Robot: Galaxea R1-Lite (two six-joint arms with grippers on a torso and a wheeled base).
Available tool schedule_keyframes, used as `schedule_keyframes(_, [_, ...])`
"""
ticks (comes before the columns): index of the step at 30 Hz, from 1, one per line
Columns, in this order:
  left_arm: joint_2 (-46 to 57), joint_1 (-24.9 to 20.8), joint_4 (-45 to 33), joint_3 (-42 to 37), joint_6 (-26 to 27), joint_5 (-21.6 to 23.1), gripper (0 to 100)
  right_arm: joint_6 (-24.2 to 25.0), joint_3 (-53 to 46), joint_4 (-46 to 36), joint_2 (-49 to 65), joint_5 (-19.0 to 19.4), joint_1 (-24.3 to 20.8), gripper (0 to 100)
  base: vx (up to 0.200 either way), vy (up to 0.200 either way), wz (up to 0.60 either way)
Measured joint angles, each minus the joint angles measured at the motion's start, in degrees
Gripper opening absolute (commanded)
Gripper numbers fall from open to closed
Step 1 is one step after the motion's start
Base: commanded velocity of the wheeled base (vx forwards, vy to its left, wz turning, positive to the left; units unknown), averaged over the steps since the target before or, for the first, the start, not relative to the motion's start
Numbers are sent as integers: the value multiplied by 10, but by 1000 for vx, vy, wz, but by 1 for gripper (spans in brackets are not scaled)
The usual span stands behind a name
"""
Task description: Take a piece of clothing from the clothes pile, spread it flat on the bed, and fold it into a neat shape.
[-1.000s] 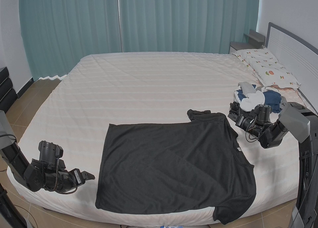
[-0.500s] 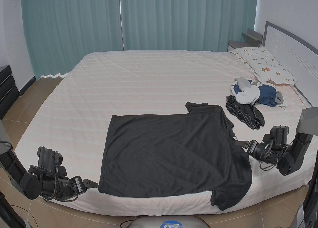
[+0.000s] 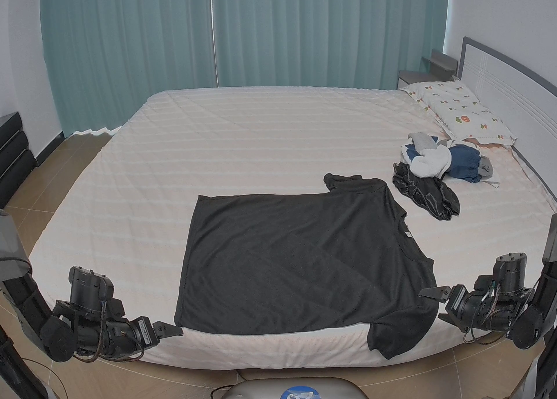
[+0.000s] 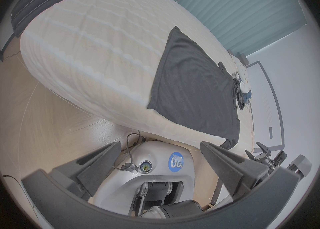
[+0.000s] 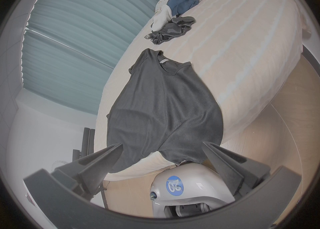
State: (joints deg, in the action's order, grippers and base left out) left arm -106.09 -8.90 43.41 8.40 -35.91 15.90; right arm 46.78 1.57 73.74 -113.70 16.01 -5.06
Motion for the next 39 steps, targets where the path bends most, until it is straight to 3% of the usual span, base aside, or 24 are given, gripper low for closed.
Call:
schedule_keyframes(9, [-100, -26, 134, 14, -2, -46, 100, 1, -6, 1, 16, 0, 2, 100, 0, 0, 0])
schedule_keyframes(13, [-156, -30, 183, 38, 30, -57, 100, 1, -6, 1, 18, 0, 4, 100, 0, 0, 0])
schedule_keyframes(21, [-217, -28, 187, 86, 131, -58, 100, 1, -6, 2, 20, -1, 5, 100, 0, 0, 0])
schedule_keyframes(28, [-234, -28, 161, 127, 128, -51, 100, 1, -6, 2, 20, -1, 5, 100, 0, 0, 0])
schedule_keyframes(39, [-232, -40, 158, 129, 118, -43, 100, 3, -6, 1, 16, -1, 5, 100, 0, 0, 0])
